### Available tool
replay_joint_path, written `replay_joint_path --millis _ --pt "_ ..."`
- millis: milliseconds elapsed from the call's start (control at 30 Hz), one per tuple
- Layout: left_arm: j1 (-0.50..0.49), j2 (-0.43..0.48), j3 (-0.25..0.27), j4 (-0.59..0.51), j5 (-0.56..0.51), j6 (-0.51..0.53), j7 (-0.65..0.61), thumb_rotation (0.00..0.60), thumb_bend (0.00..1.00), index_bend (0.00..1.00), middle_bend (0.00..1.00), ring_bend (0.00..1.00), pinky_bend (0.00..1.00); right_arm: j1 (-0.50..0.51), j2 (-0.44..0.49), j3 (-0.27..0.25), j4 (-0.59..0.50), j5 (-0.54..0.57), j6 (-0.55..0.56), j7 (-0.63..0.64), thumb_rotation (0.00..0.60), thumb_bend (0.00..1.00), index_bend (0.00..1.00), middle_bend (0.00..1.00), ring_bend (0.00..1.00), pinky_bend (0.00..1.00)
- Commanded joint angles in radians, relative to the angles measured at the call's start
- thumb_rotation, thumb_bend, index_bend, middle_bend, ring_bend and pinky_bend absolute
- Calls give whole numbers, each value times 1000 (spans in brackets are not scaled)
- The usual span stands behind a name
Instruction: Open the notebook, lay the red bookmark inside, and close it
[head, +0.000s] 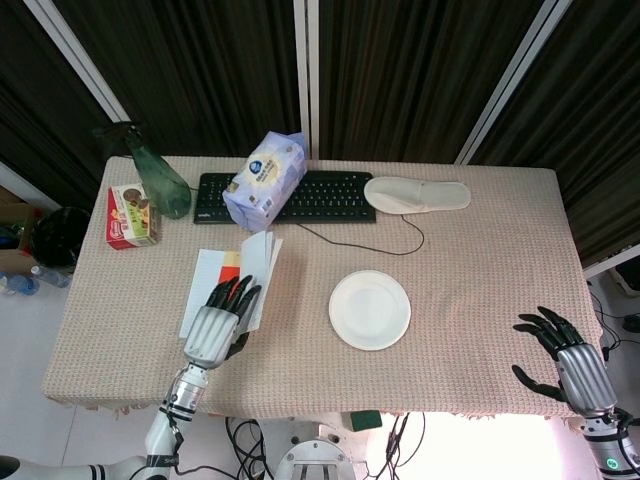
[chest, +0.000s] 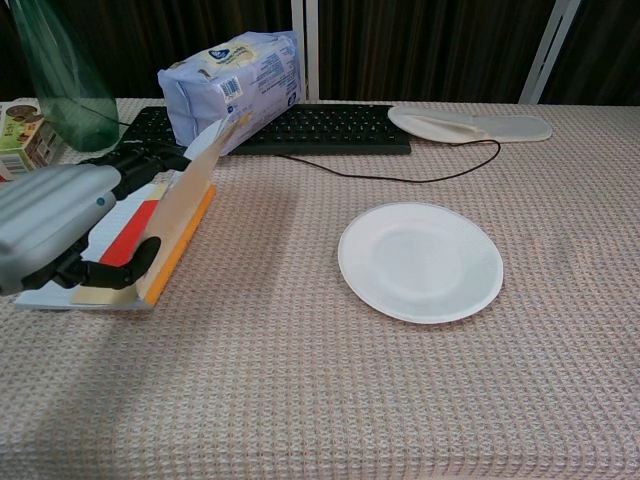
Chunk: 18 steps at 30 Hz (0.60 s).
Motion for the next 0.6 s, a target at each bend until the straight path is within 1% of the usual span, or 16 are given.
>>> replay_joint_path --millis 33,100,167,267,333,467,600 --pt "16 16 -12 -29 -27 0 11 496 415 81 0 0 111 -1 1 0 0 0 3 0 600 205 311 205 101 193" --pt "26 28 -12 -42 -24 13 8 464 375 77 0 0 109 -2 2 0 1 1 5 1 600 205 312 205 101 193" --pt "37 42 -7 -55 -14 28 5 451 334 75 0 0 109 -3 1 -1 3 2 4 3 600 205 311 205 100 193" --pt "50 58 -5 -69 -1 45 -3 393 290 74 0 0 106 -2 0 -1 5 2 2 6 600 205 313 205 100 193" --pt "56 69 -10 -72 1 52 -3 382 284 74 0 0 105 0 -1 0 6 1 1 7 600 205 314 205 101 193" --pt "66 98 -32 -85 -20 58 -13 378 284 74 0 0 102 1 2 1 5 2 2 6 600 205 314 205 101 193" --pt "76 130 -62 -92 -71 51 -28 384 285 74 0 0 104 2 1 2 5 5 0 7 600 205 314 205 101 193"
